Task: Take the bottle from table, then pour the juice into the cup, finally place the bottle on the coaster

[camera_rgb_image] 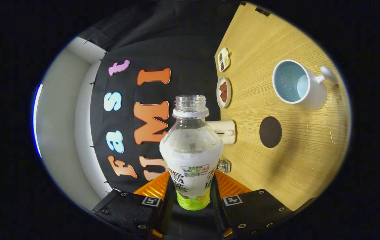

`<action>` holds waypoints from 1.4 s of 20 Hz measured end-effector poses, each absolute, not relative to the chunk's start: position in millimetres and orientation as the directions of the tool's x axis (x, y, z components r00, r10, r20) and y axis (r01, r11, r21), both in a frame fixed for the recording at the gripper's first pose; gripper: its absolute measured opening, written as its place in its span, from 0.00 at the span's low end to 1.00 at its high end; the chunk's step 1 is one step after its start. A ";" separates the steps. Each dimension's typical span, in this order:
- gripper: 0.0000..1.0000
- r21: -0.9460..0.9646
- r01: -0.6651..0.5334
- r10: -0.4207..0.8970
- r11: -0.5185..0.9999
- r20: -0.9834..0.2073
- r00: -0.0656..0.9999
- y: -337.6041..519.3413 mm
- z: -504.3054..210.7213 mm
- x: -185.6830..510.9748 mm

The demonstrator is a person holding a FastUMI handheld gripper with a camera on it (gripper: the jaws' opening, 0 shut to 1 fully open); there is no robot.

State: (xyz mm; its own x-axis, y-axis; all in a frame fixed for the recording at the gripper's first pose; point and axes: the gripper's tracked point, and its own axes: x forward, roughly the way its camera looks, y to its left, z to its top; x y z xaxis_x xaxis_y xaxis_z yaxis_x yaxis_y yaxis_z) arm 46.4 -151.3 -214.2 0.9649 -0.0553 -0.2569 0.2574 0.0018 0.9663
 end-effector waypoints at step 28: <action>0.53 0.948 0.226 -0.051 -0.224 -0.243 0.969 -158.8 -210.7 54.3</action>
